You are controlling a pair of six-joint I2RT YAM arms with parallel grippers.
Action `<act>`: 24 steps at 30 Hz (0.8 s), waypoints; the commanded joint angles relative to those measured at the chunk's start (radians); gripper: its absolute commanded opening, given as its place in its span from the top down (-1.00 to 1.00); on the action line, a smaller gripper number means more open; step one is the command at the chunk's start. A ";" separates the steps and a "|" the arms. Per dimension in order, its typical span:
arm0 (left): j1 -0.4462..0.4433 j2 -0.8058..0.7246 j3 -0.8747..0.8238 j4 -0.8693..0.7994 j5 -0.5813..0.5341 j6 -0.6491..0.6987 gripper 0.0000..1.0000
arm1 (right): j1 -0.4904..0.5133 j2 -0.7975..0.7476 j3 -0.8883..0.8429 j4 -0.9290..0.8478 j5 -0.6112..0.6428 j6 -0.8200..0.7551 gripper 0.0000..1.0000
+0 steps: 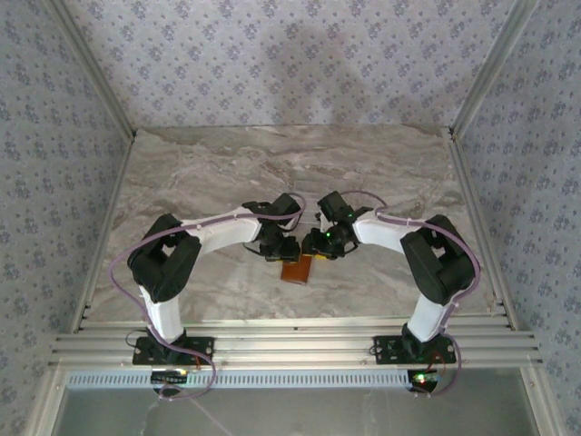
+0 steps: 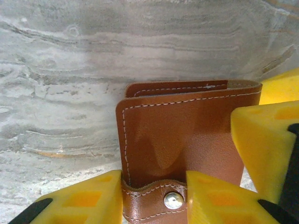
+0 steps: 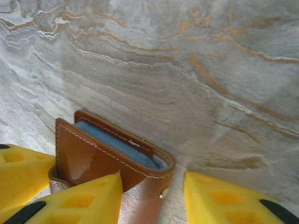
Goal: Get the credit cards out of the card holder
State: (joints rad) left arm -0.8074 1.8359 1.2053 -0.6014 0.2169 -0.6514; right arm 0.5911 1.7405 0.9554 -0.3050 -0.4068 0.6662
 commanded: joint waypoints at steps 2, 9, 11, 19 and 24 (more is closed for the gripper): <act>-0.010 0.009 0.030 0.011 0.029 0.010 0.28 | 0.013 0.031 -0.021 0.068 -0.058 0.052 0.24; -0.013 0.003 0.039 -0.023 -0.011 0.016 0.28 | 0.013 0.032 -0.022 0.047 -0.017 0.041 0.56; -0.013 0.002 0.046 -0.053 -0.047 0.021 0.28 | 0.013 0.031 -0.020 0.035 -0.005 0.034 0.64; -0.028 0.003 0.094 -0.190 -0.202 0.048 0.29 | 0.012 0.036 -0.007 -0.006 0.010 0.010 0.90; -0.033 -0.003 0.118 -0.239 -0.270 0.049 0.29 | 0.010 0.039 -0.001 -0.029 0.020 -0.004 0.99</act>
State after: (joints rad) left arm -0.8413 1.8385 1.2781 -0.7380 0.0444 -0.6178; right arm 0.6022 1.7508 0.9520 -0.2493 -0.4385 0.6914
